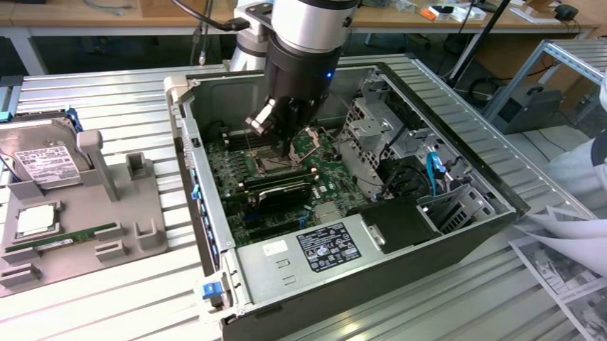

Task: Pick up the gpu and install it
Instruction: 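Press down on the gpu until it lock into place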

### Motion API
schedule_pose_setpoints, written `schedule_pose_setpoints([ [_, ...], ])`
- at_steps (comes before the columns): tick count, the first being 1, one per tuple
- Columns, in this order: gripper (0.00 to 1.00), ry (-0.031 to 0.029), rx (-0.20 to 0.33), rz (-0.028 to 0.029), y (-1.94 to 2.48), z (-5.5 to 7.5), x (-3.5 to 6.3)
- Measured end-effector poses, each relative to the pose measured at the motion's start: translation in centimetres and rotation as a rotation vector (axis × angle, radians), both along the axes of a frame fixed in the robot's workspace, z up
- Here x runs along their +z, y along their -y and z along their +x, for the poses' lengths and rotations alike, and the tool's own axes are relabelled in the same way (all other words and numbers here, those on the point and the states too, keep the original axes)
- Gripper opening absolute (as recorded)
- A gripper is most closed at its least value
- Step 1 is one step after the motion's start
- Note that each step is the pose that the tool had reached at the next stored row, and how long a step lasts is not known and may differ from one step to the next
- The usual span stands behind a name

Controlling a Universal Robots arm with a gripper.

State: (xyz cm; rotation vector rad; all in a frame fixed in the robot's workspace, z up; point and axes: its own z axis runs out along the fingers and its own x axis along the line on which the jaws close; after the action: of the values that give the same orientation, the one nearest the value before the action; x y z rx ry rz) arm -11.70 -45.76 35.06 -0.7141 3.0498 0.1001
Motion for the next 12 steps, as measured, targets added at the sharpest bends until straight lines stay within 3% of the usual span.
schedule_pose_setpoints([
  [12, 0.11, 0.0000, -0.219, -0.0001, 0.00, 0.00, 0.00],
])
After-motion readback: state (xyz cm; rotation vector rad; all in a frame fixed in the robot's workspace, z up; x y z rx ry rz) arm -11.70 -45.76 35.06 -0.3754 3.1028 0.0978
